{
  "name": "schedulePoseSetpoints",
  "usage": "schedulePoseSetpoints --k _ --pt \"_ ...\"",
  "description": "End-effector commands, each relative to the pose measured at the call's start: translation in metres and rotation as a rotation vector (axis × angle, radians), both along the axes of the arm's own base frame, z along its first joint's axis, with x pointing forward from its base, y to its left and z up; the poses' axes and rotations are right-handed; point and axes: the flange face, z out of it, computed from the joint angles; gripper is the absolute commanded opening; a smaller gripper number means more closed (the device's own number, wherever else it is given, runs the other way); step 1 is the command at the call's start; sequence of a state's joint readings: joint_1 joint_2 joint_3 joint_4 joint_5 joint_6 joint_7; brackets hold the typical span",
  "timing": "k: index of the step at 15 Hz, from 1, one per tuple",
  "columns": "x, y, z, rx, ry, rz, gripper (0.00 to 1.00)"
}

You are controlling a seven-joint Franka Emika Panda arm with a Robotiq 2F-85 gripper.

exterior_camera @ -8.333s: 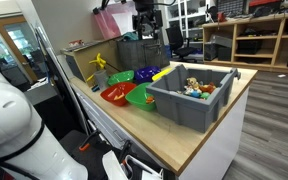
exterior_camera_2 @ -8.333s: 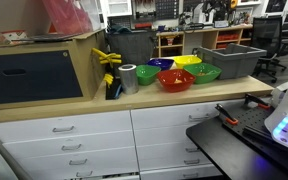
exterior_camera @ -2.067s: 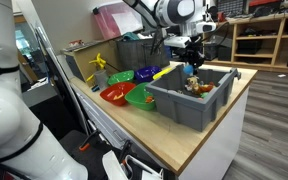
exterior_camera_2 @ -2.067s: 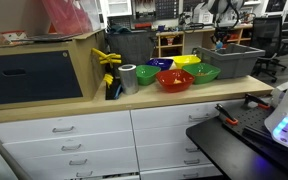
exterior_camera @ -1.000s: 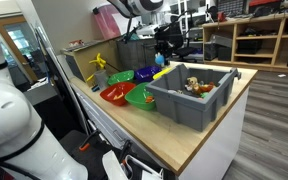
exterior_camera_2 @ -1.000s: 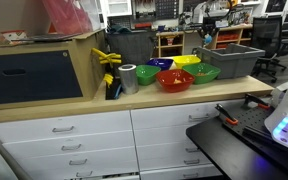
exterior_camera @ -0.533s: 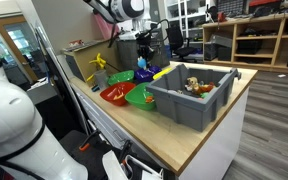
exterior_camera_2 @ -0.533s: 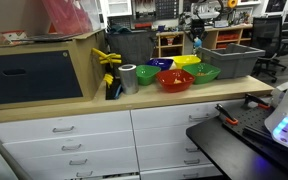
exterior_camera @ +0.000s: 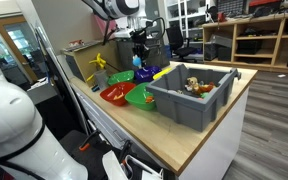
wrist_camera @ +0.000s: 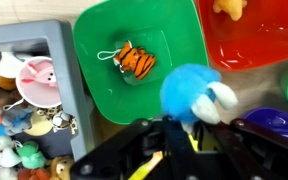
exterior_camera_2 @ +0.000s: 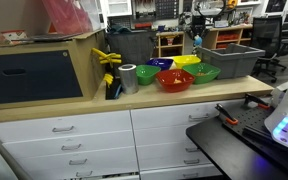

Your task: Put the blue toy into the green bowl on the left

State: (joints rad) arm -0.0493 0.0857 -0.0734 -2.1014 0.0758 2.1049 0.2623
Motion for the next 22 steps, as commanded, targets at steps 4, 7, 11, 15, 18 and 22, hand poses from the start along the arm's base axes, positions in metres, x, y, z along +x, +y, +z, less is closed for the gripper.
schedulePoseSetpoints --k 4,7,11,15,18,22 --pt "-0.001 0.000 -0.001 0.001 0.003 0.000 0.16" --pt "0.003 0.010 -0.008 -0.006 -0.001 0.023 0.04" --pt "0.025 0.054 -0.023 -0.027 -0.043 0.099 0.04" --pt "0.048 0.103 -0.047 -0.022 -0.088 0.185 0.04" --pt "0.067 0.139 -0.067 -0.013 -0.111 0.240 0.04" --pt "0.092 0.177 -0.091 0.014 -0.122 0.296 0.04"
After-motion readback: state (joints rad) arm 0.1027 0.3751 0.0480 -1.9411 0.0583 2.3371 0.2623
